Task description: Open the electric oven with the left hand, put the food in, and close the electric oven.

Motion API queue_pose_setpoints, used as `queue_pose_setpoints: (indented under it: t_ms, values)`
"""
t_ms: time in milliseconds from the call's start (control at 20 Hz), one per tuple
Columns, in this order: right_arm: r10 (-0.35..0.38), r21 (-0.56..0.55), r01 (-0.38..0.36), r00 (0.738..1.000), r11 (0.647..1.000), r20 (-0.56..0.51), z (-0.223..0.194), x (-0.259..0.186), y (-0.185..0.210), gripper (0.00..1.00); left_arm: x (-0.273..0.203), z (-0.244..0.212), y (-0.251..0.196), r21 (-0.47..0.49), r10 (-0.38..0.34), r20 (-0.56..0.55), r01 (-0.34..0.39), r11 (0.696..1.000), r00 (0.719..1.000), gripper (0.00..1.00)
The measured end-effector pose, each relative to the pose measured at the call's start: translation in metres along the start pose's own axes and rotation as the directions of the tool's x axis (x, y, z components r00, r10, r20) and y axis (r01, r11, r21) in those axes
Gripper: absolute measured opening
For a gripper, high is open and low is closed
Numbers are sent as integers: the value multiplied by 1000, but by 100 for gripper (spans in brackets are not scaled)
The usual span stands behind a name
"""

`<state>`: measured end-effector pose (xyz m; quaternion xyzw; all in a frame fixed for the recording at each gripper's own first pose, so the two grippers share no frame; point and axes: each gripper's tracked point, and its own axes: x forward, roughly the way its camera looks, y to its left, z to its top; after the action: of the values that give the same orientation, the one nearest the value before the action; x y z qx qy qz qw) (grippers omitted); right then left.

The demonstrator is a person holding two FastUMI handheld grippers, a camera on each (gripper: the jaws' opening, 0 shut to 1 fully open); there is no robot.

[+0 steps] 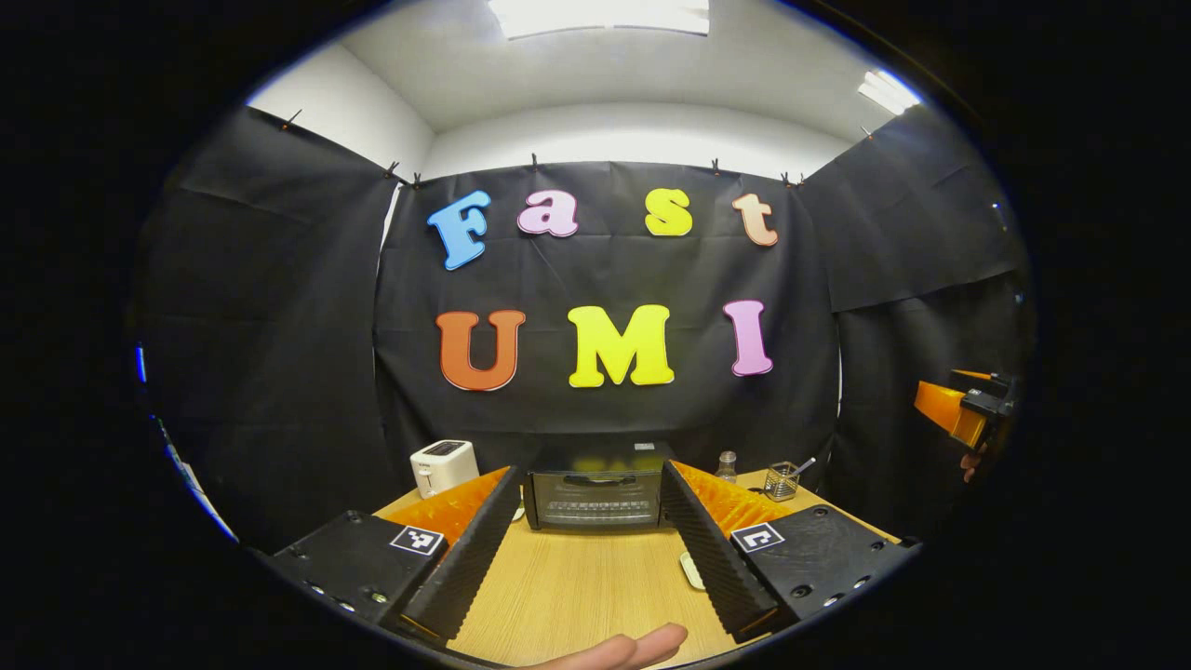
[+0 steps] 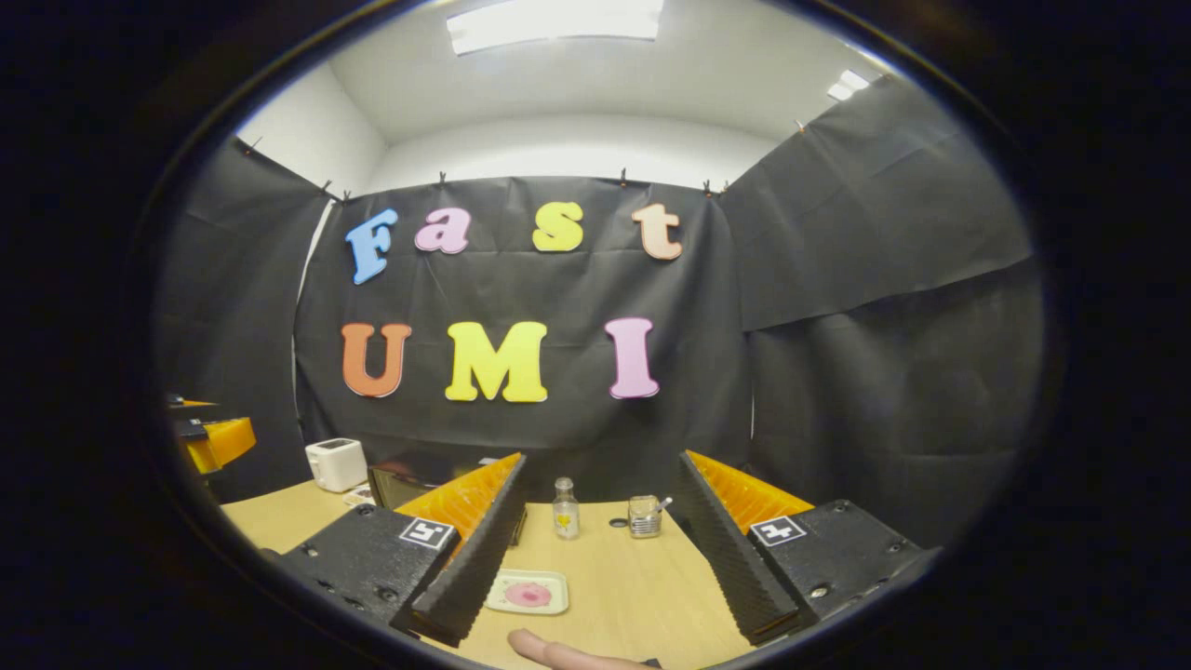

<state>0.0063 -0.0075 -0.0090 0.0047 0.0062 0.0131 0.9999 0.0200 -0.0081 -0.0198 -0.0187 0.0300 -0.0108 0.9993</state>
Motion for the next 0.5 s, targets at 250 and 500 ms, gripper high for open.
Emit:
queue_pose_setpoints:
  t_ms: [250,500]
  values:
    - [12,16,-12,1000,1000,18,2,9,0,96,41,-4,4,4,14,-21,-14,1000,1000,96]
    - [4,11,-4,1000,1000,12,-7,20,-6,100,111,-22,-10,-63,-67,-73,62,996,995,96]
